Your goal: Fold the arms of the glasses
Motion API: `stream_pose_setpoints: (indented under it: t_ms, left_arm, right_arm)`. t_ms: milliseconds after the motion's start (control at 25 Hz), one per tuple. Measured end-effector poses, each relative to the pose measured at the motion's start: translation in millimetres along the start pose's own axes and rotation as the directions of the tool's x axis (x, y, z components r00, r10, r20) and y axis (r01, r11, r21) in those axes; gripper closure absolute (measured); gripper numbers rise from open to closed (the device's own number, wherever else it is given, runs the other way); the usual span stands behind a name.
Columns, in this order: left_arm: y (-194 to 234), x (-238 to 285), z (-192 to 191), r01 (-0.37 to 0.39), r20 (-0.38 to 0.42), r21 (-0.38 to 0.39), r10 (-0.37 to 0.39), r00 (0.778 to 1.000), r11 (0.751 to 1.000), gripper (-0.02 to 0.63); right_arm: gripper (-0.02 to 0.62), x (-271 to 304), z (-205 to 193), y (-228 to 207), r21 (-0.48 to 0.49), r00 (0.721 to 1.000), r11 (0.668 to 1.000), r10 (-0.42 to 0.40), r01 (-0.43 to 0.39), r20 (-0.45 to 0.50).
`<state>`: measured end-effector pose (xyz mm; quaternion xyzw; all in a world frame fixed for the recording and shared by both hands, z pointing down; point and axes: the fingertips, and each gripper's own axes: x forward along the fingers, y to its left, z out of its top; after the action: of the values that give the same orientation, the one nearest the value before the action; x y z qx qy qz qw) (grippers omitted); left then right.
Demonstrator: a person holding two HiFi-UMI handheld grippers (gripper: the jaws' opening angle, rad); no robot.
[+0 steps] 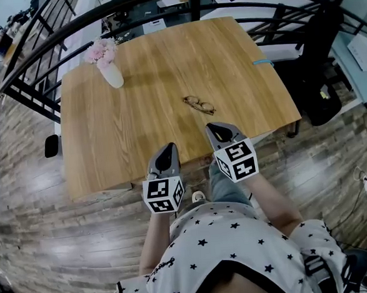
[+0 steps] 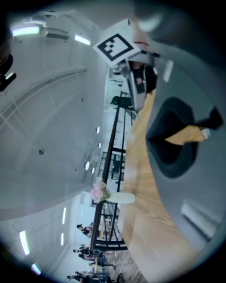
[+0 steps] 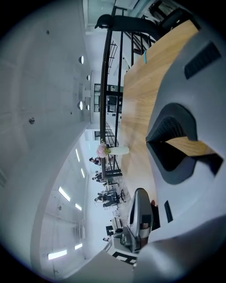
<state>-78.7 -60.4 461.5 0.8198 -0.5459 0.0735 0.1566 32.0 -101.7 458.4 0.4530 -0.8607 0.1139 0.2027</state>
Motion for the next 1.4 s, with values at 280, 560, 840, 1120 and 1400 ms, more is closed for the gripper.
stream_pose_setpoints:
  t_ms: [280,560,840,1120,1400]
  left_arm:
    - [-12.7,-25.0,-12.2,0.009,0.008,0.003,-0.009,1.0,1.0,0.598]
    - [-20.8,-45.8,-22.1,0.026,0.005,-0.02,-0.026,1.0,0.999,0.598]
    - [-16.9,-58.1,-27.8,0.022,0.015,-0.036,-0.021,1.0,0.999,0.598]
    - [-12.1,-60.3,-27.8,0.015,0.013,-0.036,-0.014,1.0,0.999,0.598]
    - [-8.0,-54.9,-24.6,0.002,0.016,-0.039,-0.001,1.0,0.999,0.598]
  right_arm:
    - [0.578,-39.9,-8.1,12.2,0.06,0.994,0.998,-0.028,0.022,0.101]
    - [0.578,-65.0,-23.9,21.0,0.112,0.988,0.993,-0.052,0.036,0.144]
    - [0.578,-73.1,-31.3,27.0,0.115,0.987,0.992,-0.057,0.04,0.148]
    - [0.578,-69.3,-32.0,30.0,0.09,0.991,0.995,-0.052,0.041,0.125]
    - [0.578,-64.9,-26.6,31.9,0.09,0.991,0.996,-0.031,0.02,0.132]
